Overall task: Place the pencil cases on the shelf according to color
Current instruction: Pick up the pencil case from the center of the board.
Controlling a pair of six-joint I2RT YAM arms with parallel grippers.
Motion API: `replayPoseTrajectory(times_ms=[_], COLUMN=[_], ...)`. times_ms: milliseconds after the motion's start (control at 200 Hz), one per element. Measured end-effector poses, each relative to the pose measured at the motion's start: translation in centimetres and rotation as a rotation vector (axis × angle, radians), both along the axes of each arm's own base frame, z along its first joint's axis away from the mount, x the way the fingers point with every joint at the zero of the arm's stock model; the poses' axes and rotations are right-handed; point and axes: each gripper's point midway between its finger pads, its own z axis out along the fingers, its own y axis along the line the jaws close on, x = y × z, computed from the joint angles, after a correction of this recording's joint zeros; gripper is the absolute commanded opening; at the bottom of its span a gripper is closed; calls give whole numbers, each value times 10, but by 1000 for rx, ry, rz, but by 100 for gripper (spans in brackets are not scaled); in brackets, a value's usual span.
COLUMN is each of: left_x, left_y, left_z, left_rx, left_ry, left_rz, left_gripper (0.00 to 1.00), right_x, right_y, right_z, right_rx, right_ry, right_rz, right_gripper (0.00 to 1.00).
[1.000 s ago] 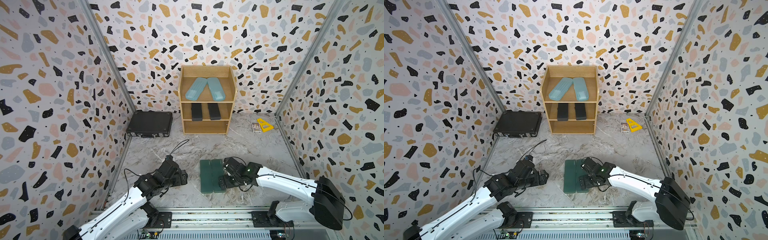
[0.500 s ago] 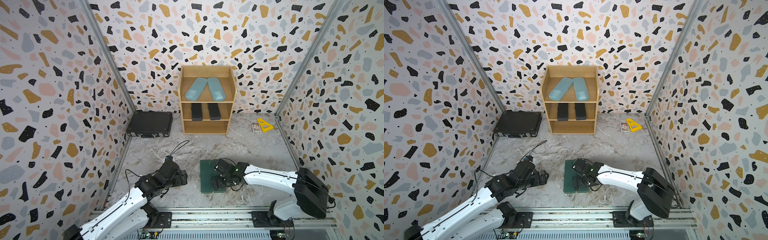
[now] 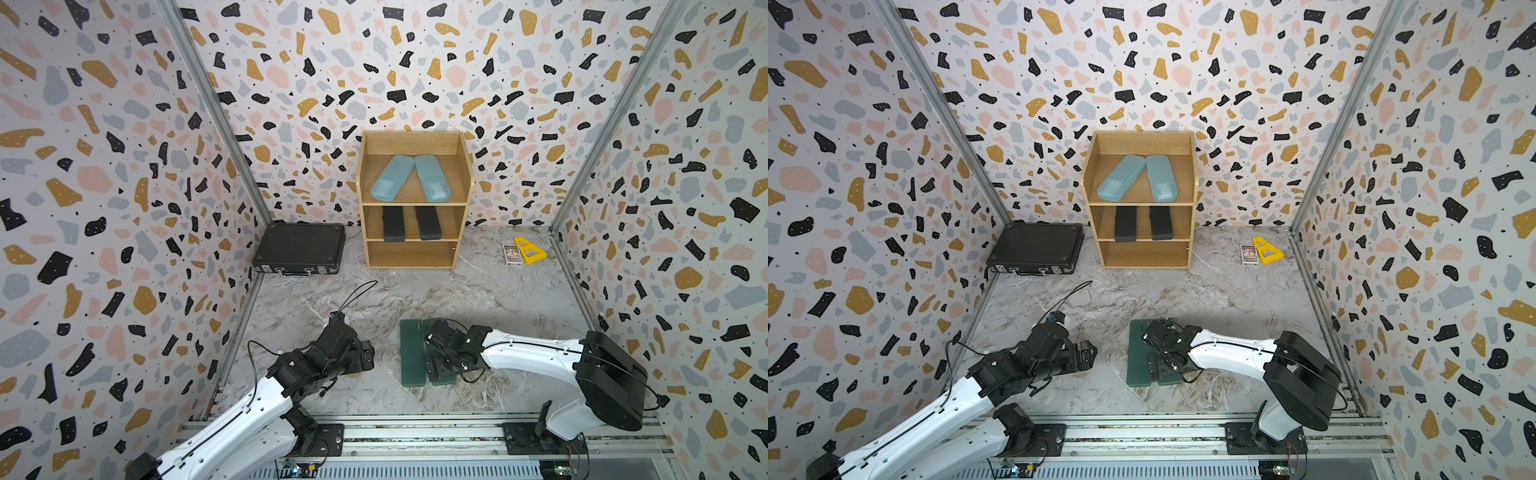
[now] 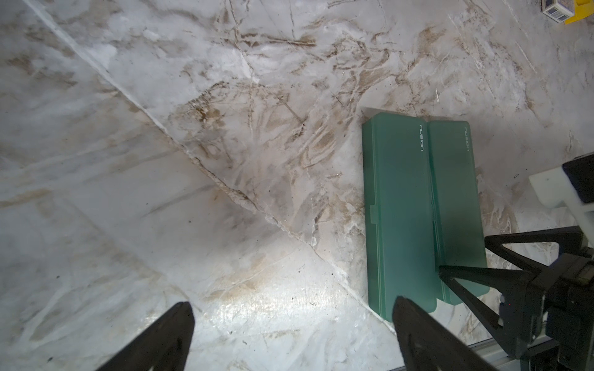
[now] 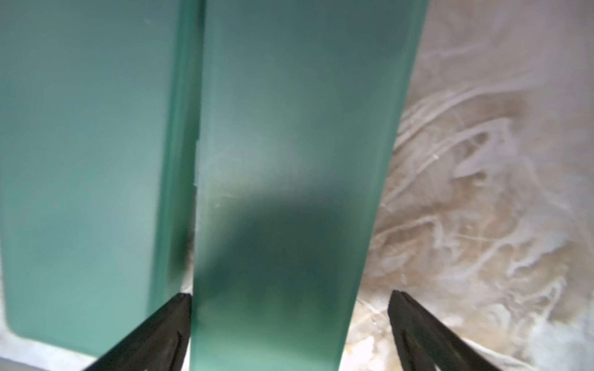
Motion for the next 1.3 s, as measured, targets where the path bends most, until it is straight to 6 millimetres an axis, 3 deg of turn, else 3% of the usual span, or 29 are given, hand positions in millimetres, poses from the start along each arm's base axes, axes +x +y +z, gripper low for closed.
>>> replayPoseTrajectory(times_ms=[350, 541, 666, 916, 1126, 1301], left_x=[-1, -4, -8, -12, -14, -15], left_y=[-1, 2, 5, 10, 11, 12], left_z=[1, 1, -6, -5, -5, -5], left_rx=[-3, -12, -1, 4, 7, 8], left_ry=[-1, -13, 0, -6, -4, -3], left_rz=[-5, -6, -6, -1, -3, -3], left_gripper=[100, 100, 100, 100, 100, 100], right_x=[-7, -28, -34, -28, -30, -27], right_y=[-13, -34, -29, -10, -10, -8], right_z=[24, 11, 7, 2, -16, -19], right_rx=[75, 93, 103, 111, 40, 8], right_ry=[-56, -54, -65, -92, -95, -129], right_rz=[-19, -21, 15, 37, 38, 18], right_gripper=[100, 100, 100, 100, 100, 100])
